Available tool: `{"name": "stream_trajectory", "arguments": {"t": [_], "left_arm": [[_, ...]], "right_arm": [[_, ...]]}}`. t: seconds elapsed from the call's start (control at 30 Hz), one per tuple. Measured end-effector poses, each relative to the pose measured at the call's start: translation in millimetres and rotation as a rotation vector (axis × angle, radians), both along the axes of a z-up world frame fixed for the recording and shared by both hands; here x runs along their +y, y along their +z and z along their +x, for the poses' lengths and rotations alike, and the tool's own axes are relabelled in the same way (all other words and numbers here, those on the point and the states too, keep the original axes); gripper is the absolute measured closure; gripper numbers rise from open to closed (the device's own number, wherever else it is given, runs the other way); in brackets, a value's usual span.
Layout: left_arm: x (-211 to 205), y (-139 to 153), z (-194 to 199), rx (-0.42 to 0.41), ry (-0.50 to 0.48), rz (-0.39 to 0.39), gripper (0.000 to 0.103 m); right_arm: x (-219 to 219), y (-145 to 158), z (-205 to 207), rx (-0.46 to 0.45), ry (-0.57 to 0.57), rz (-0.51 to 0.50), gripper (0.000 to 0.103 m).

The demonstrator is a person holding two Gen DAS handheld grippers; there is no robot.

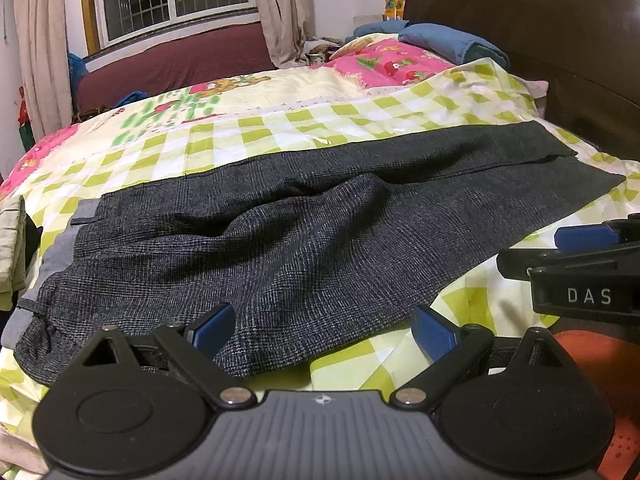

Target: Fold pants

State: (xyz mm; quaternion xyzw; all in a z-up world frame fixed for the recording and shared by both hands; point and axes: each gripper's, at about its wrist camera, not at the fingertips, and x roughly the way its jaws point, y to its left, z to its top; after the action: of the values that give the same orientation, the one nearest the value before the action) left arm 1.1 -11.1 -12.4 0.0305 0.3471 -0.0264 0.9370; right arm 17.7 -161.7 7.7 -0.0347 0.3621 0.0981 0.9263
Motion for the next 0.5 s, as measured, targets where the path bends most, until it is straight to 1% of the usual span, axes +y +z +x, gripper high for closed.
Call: {"name": "stream_trajectory", "arguments": {"t": [0.17, 0.37, 0.43, 0.5], "left_arm": [[-1.2, 0.7, 0.2, -0.005, -0.002, 0.008, 0.000], [-5.5, 6.2, 0.6, -0.008, -0.001, 0.030, 0.000], [-8.7, 11.1, 0.1, -0.013, -0.001, 0.055, 0.000], [-13.4, 16.2, -1.6, -0.018, 0.001, 0.099, 0.000]], "right_arm": [[-4.0, 1.2, 0.3, 0.001, -0.006, 0.023, 0.041], [-19.9, 4.6, 7.1, 0.018, -0.033, 0.111, 0.041], [-22.1, 5.0, 9.1, 0.023, -0.022, 0.138, 0.041], [-24.5, 6.4, 10.4, 0.017, -0.008, 0.168, 0.041]]}}
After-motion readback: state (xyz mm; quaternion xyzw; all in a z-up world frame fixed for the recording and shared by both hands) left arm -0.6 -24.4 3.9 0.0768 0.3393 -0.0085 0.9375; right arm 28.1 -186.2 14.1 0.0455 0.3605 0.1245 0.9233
